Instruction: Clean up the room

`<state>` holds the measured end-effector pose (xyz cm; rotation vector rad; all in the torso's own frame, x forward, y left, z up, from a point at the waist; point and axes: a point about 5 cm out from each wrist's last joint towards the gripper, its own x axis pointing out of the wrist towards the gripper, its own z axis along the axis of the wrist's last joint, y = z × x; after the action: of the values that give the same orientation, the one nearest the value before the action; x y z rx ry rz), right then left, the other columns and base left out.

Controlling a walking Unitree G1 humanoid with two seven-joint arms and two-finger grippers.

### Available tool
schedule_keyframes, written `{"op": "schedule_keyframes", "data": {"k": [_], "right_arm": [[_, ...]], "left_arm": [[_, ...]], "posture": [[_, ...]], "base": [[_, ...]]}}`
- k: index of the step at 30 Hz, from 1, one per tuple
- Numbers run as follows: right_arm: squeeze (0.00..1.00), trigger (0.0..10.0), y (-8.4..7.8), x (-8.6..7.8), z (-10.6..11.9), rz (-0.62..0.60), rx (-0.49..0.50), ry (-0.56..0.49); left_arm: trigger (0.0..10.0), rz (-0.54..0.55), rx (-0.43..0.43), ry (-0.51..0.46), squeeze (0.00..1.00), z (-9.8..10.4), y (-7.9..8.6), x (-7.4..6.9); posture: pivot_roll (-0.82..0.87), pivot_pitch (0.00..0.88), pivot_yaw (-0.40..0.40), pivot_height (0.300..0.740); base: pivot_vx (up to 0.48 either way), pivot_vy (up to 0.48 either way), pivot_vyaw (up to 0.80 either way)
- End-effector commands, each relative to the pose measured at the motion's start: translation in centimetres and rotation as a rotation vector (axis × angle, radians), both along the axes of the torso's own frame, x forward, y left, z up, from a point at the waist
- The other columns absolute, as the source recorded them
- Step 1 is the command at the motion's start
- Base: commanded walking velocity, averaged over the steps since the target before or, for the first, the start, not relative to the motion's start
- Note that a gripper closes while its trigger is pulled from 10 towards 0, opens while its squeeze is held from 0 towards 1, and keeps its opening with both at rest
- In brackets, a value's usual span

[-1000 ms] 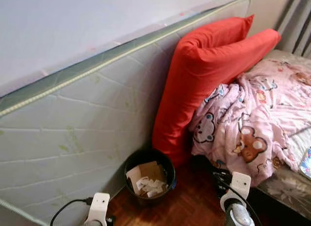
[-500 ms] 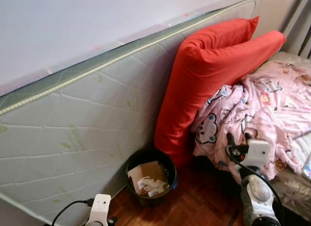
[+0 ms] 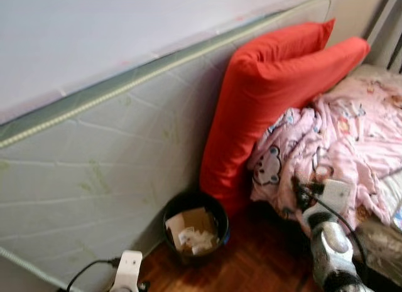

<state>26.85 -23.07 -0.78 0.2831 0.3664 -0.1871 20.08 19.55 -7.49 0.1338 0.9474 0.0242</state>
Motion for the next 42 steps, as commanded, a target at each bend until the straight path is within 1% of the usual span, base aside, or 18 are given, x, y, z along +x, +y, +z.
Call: {"op": "schedule_keyframes", "data": {"k": [1, 2, 3, 4, 5, 6, 8, 9, 11, 14, 17, 20, 23, 27, 31, 36, 40, 42], "right_arm": [[0.0, 10.0, -1.0, -2.3, -2.1, -0.046, 0.046, 0.149], [0.0, 10.0, -1.0, -2.9, -2.6, -0.029, 0.022, 0.184], [0.0, 10.0, -0.9, -4.0, -3.5, 0.024, -0.033, 0.268], [0.0, 10.0, -0.8, -4.2, -3.7, 0.034, -0.04, 0.283], [0.0, 10.0, -0.3, -5.7, -5.0, 0.082, -0.055, 0.387], [0.0, 10.0, -0.1, -6.2, -5.3, 0.094, -0.058, 0.415], [0.0, 10.0, 0.2, -7.8, -6.4, 0.194, -0.162, 0.521], [0.0, 10.0, 0.3, -8.1, -6.5, 0.21, -0.171, 0.536], [0.0, 10.0, 0.4, -8.0, -6.5, 0.137, -0.084, 0.501], [0.0, 10.0, 0.2, -8.3, -6.7, 0.046, -0.05, 0.51], [0.0, 10.0, 0.8, -8.6, -7.0, 0.099, -0.073, 0.554], [0.0, 10.0, 1.3, -8.5, -7.1, 0.147, -0.102, 0.568], [0.0, 10.0, 1.2, -7.8, -6.7, 0.098, -0.083, 0.536], [0.0, 10.0, 1.2, -7.7, -6.6, 0.115, -0.101, 0.537], [0.0, 10.0, 1.7, -8.2, -7.0, 0.107, -0.085, 0.54], [0.0, 10.0, 1.7, -8.7, -7.2, 0.092, -0.078, 0.55], [0.0, 10.0, 1.6, -9.1, -7.4, 0.099, -0.093, 0.562], [0.0, 10.0, 1.6, -9.0, -7.3, 0.077, -0.077, 0.541]], "left_arm": [[10.0, 0.009, 0.002, 0.011, 0.0, -0.1, 0.0, -0.2], [10.0, 0.009, 0.003, 0.01, 0.0, -0.1, 0.1, -0.2], [10.0, 0.004, 0.005, 0.011, 0.0, -0.1, 0.0, -0.2], [10.0, 0.003, 0.005, 0.011, 0.0, -0.1, 0.0, -0.2], [10.0, 0.002, 0.008, 0.012, 0.0, -0.1, 0.0, -0.2], [10.0, 0.001, 0.008, 0.012, 0.0, -0.1, 0.0, -0.1], [10.0, 0.009, 0.003, 0.015, 0.0, -0.1, 0.0, -0.2], [10.0, 0.01, 0.002, 0.015, 0.0, -0.1, 0.0, -0.1], [10.0, 0.009, 0.002, 0.017, 0.0, -0.1, 0.1, -0.1], [10.0, 0.006, 0.002, 0.018, 0.0, -0.1, 0.1, -0.1], [10.0, 0.005, -0.007, 0.014, 0.0, -0.1, 0.0, -0.1], [10.0, 0.002, -0.011, 0.014, 0.0, -0.1, -0.1, -0.1], [10.0, -0.011, -0.01, 0.016, 0.0, -0.1, 0.0, 0.0], [10.0, -0.011, -0.01, 0.017, 0.0, -0.1, 0.0, -0.1], [10.0, -0.014, -0.011, 0.019, 0.0, -0.1, 0.0, -0.1], [10.0, -0.014, -0.014, 0.021, 0.0, -0.2, 0.0, -0.2], [10.0, -0.015, -0.013, 0.023, 0.0, -0.2, 0.0, -0.3], [10.0, -0.013, -0.014, 0.023, 0.0, -0.2, 0.0, -0.3]], "posture": [[-0.04, 0.0, -0.012, 0.74], [-0.04, 0.0, -0.012, 0.74], [-0.05, 0.0, -0.014, 0.74], [-0.05, 0.0, -0.014, 0.74], [-0.03, 0.0, -0.021, 0.74], [-0.03, 0.0, -0.021, 0.74], [-0.02, 0.0, -0.02, 0.74], [-0.02, 0.0, -0.019, 0.74], [-0.04, 0.0, -0.017, 0.74], [-0.04, 0.0, -0.021, 0.74], [-0.04, 0.0, -0.027, 0.74], [-0.05, 0.0, -0.027, 0.74], [-0.05, 0.0, -0.024, 0.74], [-0.05, 0.0, -0.021, 0.74], [-0.05, 0.0, -0.02, 0.74], [-0.05, 0.0, -0.02, 0.74], [-0.05, 0.0, -0.021, 0.74], [-0.05, 0.0, -0.02, 0.74]], "base": [[0.0, 0.0, 0.0], [0.0, 0.0, 0.0], [0.0, 0.0, 0.0], [0.0, 0.0, 0.0], [0.0, 0.0, 0.0], [0.0, 0.0, 0.0], [0.0, 0.0, 0.0], [0.0, 0.0, 0.0], [0.0, 0.0, 0.0], [0.0, 0.0, 0.0], [0.0, 0.0, 0.0], [0.0, 0.0, 0.0], [0.0, -0.105, 0.0], [0.0, -0.315, 0.0], [0.0, -0.315, 0.0], [0.0, -0.316, -0.64], [0.0, -0.318, 0.0], [0.0, -0.317, 0.0]]}}
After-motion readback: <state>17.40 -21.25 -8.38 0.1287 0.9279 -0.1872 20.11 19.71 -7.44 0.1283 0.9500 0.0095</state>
